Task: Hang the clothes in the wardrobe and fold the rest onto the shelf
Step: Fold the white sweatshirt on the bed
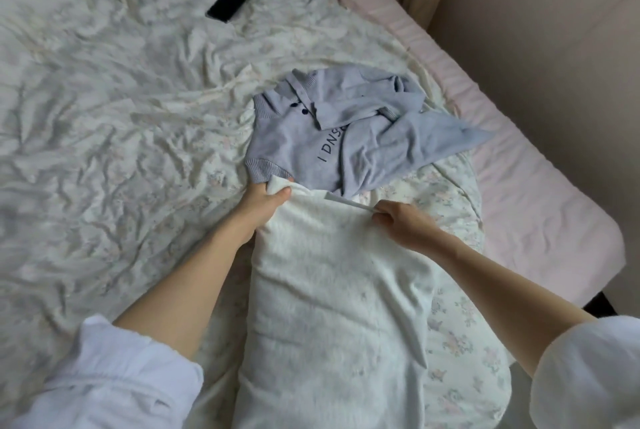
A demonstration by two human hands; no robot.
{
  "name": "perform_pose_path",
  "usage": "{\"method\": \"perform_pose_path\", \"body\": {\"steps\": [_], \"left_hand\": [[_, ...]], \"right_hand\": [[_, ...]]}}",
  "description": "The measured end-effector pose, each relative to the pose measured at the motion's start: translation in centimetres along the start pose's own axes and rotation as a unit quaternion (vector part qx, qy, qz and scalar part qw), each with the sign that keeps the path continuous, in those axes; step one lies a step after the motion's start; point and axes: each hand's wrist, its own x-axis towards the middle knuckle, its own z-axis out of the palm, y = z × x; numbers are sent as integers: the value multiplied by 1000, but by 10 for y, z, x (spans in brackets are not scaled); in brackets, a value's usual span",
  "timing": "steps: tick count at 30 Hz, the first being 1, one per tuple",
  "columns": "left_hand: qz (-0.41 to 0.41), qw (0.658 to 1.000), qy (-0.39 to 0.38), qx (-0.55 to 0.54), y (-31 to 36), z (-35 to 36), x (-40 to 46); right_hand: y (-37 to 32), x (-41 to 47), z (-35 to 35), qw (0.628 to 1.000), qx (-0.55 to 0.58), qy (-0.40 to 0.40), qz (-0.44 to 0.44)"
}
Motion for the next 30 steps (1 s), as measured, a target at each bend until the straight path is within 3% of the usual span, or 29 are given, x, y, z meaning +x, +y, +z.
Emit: {"method": "perform_pose_path", "body": {"steps": [3,5,8,12,14,16,17,19,21,22,26,28,29,30], "left_hand": [[-24,998,-49,18,-6,-4,-3],[-27,996,-77,39,-3,-6,-5],[-19,994,-63,92,5,-7,-10],[74,984,-8,160,8,-7,-39],[177,930,96,308,1,-7,-68],[316,838,156,417,-20,3,-104],[370,805,142,441,-37,11,-124],[403,761,3,509,-81,31,-164],[268,733,-174,601,-128,42,-189],[188,725,-223,624,-149,44,-196],[92,775,-234,580,-164,44,-180],[52,891,-219,395,-149,37,-175],[18,948,-174,267,-142,24,-181],[-13,981,-102,165,-136,9,-181]], "right_hand": [[5,-10,5,993,15,-114,36],[5,-13,6,988,-47,-140,47],[1,-21,7,990,-109,-88,23],[-1,-46,8,998,-55,-16,8],[0,-64,10,999,-31,-6,-3],[-3,-78,12,1000,-28,4,-10],[-4,-82,13,999,-27,17,-9],[-9,-91,17,998,-28,54,-8],[-14,-98,19,995,-33,88,-21],[-17,-105,21,993,-36,101,-38],[-29,-142,39,977,-86,137,-135],[-34,-168,49,966,-94,169,-172],[-38,-188,55,960,-91,184,-189],[-38,-200,60,955,-89,193,-206]]}}
